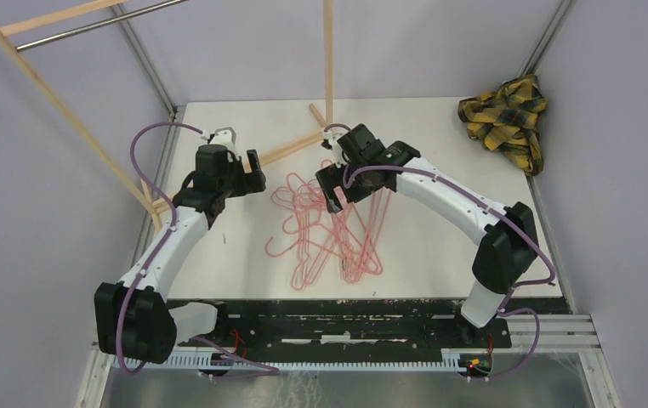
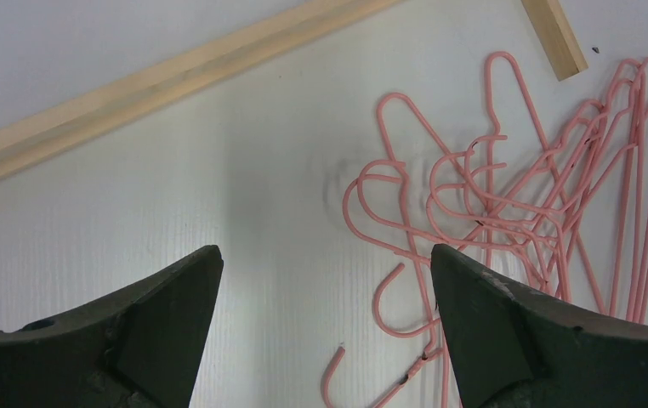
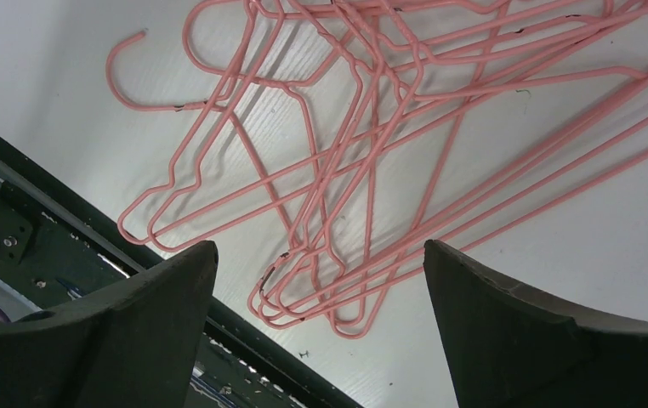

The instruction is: Organize the hangers

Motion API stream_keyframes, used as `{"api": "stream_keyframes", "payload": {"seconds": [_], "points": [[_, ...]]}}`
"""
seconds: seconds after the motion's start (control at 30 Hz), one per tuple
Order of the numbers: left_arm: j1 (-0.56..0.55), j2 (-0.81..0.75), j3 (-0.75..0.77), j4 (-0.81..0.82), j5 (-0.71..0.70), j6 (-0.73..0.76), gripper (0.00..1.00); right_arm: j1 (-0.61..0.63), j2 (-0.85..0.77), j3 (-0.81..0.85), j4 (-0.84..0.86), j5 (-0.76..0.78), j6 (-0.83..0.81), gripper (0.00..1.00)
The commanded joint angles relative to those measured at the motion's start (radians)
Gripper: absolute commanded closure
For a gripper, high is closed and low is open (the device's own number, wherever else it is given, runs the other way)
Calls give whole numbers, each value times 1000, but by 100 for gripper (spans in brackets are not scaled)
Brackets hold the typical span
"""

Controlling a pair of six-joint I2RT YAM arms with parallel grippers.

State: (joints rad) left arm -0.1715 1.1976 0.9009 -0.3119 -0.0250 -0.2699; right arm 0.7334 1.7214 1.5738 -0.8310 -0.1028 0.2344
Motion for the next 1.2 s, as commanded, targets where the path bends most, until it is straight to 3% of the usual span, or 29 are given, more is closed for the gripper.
{"api": "stream_keyframes", "payload": {"seconds": [0.0,0.17,0.23,0.33,0.37,0.47,0.67,1.03,1.17], "points": [[1,-4,28,26,-15,-46,1,7,-22,-33,72,-8,19,0],[1,-13,3,33,-16,-52,1,5,39,-28,87,-51,27,2],[0,-19,-8,30,-16,-56,1,3,78,-12,82,-35,33,20],[0,-30,-23,28,-12,-66,1,-2,127,1,85,16,48,61],[1,-37,-28,28,-12,-71,1,-4,140,0,89,56,54,66],[1,-53,-42,26,-12,-85,1,-16,186,-4,114,104,65,65],[0,-73,-75,43,-7,-106,1,-56,310,37,123,46,104,64],[1,-57,-105,60,-3,-136,1,-76,375,22,142,-9,111,62],[1,-58,-106,60,-1,-139,1,-82,358,-5,156,-23,110,81]]}}
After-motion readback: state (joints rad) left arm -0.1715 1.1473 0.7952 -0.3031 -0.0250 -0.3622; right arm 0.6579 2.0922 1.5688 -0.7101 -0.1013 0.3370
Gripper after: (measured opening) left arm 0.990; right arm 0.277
